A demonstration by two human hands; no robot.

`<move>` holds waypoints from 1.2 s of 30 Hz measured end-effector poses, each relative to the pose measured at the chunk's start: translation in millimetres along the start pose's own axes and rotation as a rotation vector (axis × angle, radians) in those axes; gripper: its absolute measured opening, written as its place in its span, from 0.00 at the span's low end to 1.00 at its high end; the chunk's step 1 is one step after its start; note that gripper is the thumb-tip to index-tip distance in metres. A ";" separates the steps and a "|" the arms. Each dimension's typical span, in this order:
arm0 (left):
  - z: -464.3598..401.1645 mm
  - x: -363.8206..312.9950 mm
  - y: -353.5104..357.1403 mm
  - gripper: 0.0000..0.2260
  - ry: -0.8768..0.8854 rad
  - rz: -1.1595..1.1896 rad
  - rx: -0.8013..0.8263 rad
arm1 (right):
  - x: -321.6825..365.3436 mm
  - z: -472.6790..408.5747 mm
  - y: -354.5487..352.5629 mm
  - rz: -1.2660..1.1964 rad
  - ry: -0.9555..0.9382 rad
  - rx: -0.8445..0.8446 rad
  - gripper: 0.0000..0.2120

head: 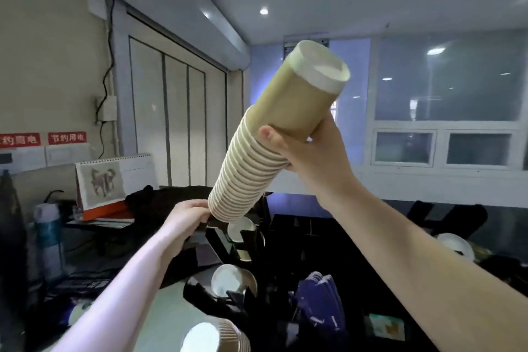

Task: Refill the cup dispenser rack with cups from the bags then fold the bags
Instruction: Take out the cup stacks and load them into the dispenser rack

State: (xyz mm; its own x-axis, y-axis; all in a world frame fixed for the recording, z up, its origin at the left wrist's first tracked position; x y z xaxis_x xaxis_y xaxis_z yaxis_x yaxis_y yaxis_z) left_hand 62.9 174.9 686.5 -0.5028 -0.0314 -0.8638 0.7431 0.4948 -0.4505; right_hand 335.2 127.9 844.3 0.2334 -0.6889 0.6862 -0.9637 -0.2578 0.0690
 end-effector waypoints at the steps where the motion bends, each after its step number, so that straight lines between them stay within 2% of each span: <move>1: -6.6 5.2 0.3 0.12 -0.008 -0.016 0.027 | -0.6 -5.7 8.1 0.040 0.000 0.005 0.39; 4: -18.5 16.5 10.7 0.09 -0.056 -0.049 0.122 | -4.8 -17.0 28.5 0.182 0.013 0.015 0.39; 9: -30.0 34.8 37.4 0.20 -0.072 -0.007 0.283 | -14.4 -24.8 51.2 0.314 0.027 0.040 0.31; 12: -38.4 46.9 42.0 0.23 -0.087 -0.063 0.280 | -24.7 -28.5 62.3 0.344 0.053 0.026 0.35; 14: -43.3 47.6 40.9 0.23 -0.008 -0.172 0.267 | -30.0 -30.5 69.6 0.349 0.058 0.032 0.35; 18: -42.9 30.5 32.8 0.09 0.223 -0.241 0.265 | -34.5 -36.2 79.1 0.381 0.044 0.024 0.34; 20: -39.9 24.9 32.1 0.08 0.281 -0.258 0.287 | -35.0 -39.6 84.6 0.400 0.036 0.016 0.35; 26: -32.3 21.9 37.3 0.12 0.294 -0.169 0.344 | -38.4 -49.6 85.2 0.411 0.027 -0.033 0.35; 30: -34.6 19.6 39.5 0.16 0.310 -0.174 0.300 | -41.2 -54.5 83.1 0.424 0.029 -0.059 0.34; 36: -37.7 29.5 52.1 0.15 0.258 -0.243 0.349 | -61.9 -39.5 94.0 0.436 0.052 0.025 0.35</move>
State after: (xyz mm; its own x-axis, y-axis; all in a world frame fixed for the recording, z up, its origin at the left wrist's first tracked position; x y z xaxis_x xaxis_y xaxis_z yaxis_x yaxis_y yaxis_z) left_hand 70.1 232.4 646.1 -0.7402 0.1274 -0.6602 0.6719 0.1781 -0.7189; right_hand 225.1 173.1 836.9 -0.2018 -0.7024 0.6825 -0.9671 0.0326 -0.2524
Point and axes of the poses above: each hand's wrist, its own z-axis away from the middle knuckle, its own y-axis out of the palm, x = y × z, the point moved 9 cm from there along -z, towards the middle knuckle, and after that the axes turned 8 degrees about -z, right-handed, at the moved point
